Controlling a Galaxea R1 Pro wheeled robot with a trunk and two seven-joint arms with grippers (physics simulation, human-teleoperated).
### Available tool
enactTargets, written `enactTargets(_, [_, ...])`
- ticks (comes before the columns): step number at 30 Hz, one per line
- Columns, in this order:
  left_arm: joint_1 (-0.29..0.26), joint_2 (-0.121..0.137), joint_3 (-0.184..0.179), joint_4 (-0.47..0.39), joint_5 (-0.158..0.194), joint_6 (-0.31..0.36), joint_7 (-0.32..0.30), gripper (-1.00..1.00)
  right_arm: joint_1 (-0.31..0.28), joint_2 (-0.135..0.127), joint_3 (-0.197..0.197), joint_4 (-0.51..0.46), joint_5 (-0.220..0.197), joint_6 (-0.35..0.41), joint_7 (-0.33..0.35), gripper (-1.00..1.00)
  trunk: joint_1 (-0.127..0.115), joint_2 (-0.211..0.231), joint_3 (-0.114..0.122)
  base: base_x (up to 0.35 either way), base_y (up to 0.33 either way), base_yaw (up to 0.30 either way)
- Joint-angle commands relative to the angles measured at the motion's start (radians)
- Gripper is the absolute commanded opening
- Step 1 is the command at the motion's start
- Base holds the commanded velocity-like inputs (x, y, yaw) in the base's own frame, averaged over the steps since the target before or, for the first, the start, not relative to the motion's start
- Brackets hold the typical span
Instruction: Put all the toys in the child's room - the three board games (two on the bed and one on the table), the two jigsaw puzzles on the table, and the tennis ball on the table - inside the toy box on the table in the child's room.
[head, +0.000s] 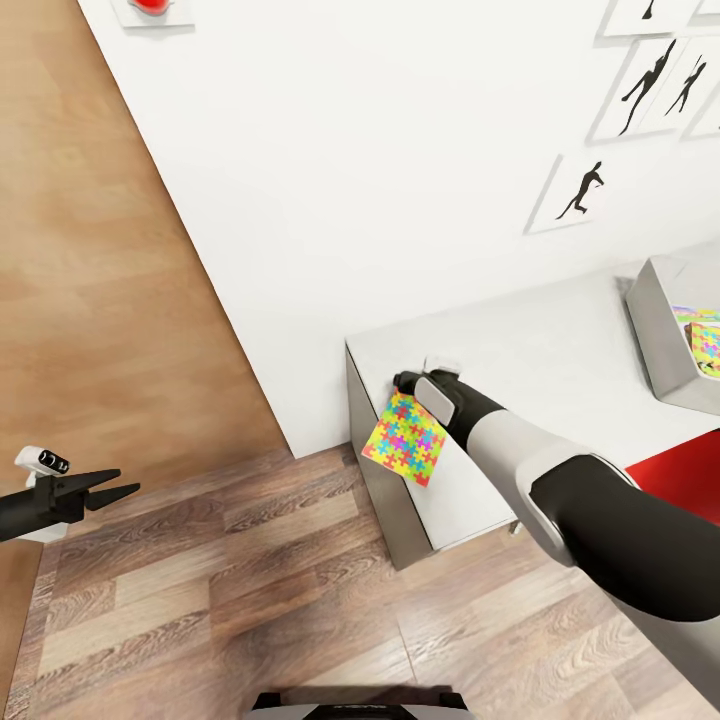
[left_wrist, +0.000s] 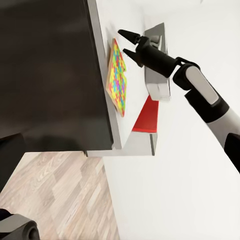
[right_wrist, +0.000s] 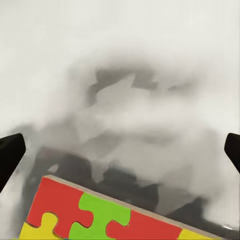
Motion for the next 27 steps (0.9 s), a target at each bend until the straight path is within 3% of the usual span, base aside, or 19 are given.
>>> enactTargets(1, [0.000,0.001,-0.001,0.000,0.001,0.011,-0.003,1.00,-0.001,-0.004,0.008,-0.013,-0.006,0.015,-0.007,1.00,0.001,-0.002,-0.001,0.000,0.000,0.000])
enactTargets(11, [0.000,0.001,-0.001,0.000,0.002,0.010,-0.003,1.00,-0.001,-0.021,0.006,-0.051,-0.008,0.048,-0.015,1.00,0.001,-0.002,-0.001,0.000,0.000,0.000])
enactTargets(23, [0.000,0.001,-0.001,0.000,0.001,0.010,-0.003,1.00,-0.001,-0.030,-0.033,-0.146,-0.009,0.062,-0.137,1.00,0.001,-0.002,-0.001,0.000,0.000,0.000])
enactTargets(27, [0.000,0.000,-0.001,0.000,0.001,0.009,-0.003,1.00,-0.001,-0.050,-0.045,-0.184,-0.009,0.087,-0.159,1.00,0.001,-0.002,-0.001,0.000,0.000,0.000])
